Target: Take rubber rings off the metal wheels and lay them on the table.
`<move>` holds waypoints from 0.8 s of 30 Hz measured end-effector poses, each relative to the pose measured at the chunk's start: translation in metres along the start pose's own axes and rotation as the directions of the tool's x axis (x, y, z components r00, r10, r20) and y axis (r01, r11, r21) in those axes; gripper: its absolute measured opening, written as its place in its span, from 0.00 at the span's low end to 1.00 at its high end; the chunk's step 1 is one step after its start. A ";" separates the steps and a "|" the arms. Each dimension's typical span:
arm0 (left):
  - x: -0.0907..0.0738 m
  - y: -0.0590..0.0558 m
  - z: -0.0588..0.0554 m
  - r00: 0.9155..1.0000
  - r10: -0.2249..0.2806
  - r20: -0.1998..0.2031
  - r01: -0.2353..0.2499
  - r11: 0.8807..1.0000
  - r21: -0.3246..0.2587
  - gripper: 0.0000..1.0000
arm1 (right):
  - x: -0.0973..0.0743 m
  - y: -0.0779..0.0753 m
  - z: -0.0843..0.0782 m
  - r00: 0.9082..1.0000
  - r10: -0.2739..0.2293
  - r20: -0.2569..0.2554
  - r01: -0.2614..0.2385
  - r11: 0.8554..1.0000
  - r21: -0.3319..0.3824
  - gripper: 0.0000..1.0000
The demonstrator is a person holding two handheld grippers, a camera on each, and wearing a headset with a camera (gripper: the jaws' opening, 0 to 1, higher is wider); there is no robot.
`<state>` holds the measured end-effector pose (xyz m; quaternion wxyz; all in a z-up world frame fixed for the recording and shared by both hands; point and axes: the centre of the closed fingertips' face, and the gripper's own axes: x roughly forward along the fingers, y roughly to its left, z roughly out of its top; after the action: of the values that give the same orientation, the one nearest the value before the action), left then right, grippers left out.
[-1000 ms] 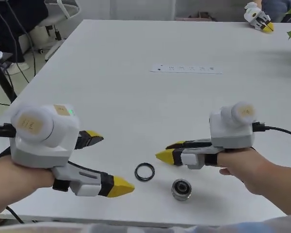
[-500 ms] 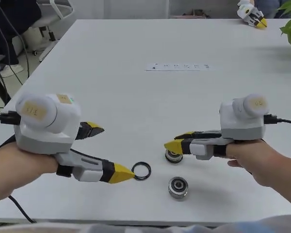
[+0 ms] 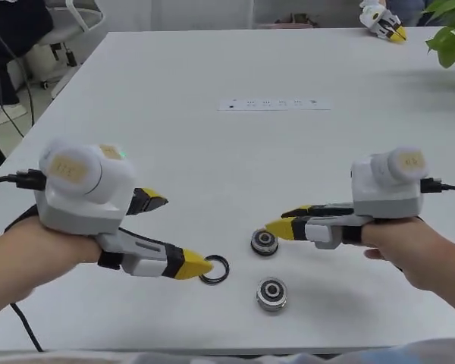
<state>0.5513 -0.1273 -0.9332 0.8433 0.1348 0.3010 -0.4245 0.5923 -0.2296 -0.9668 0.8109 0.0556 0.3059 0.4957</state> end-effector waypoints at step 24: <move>0.040 0.003 -0.001 0.998 -0.047 -0.040 0.047 0.999 0.000 0.69 | 0.003 -0.010 -0.024 0.999 0.004 -0.047 -0.006 0.999 -0.044 0.27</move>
<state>0.5712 -0.1506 -0.9589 0.8267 0.1364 0.3209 -0.4415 0.5877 -0.2371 -0.9914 0.8034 0.0266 0.3136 0.5054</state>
